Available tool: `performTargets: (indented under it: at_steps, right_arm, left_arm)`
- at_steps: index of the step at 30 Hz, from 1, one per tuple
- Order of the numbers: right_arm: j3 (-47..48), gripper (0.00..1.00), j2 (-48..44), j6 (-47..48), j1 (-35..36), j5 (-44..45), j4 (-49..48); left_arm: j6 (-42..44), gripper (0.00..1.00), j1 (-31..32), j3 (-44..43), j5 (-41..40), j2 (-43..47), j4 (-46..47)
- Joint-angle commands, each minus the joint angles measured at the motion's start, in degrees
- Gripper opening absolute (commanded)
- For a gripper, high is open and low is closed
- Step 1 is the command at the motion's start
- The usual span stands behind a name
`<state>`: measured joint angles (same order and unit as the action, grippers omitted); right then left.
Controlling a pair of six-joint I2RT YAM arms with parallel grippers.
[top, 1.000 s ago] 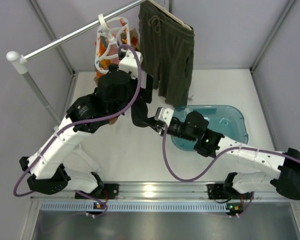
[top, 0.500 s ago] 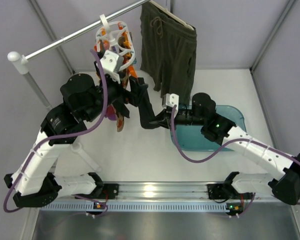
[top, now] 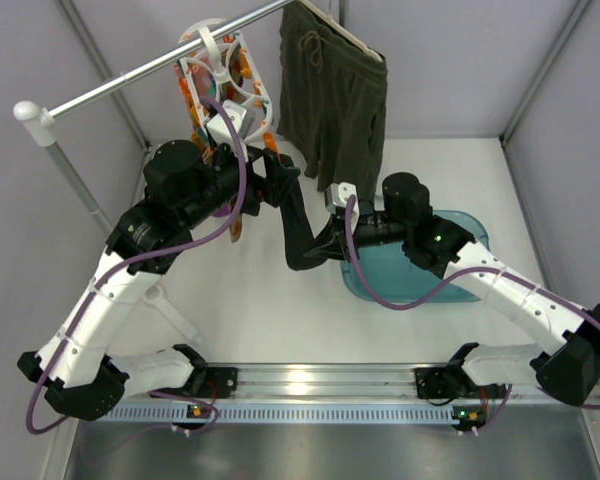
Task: Remove the socks clipped to the hanger
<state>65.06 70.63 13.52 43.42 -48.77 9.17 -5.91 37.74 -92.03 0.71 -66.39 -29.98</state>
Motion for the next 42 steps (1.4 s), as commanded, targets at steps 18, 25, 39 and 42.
performTargets:
  at_steps: [18,25,39,42]
  right_arm:
    - [4.12,0.0,-1.02,1.69,-0.62,-12.41,3.14]
    - [3.75,0.0,0.38,1.94,-0.53,-12.03,2.67]
    - [7.19,0.0,5.66,6.95,-0.53,-15.47,7.26]
    - [7.8,0.0,6.53,8.01,-0.53,-15.39,9.8]
  left_arm:
    - [-5.95,0.96,-0.91,12.48,-5.28,4.08,22.68]
    - [-10.08,0.98,-0.82,15.04,-6.96,6.62,24.35]
    - [-6.21,0.83,-0.91,14.33,3.86,3.64,33.92]
    - [-6.65,0.72,-0.91,14.33,4.13,2.67,36.12]
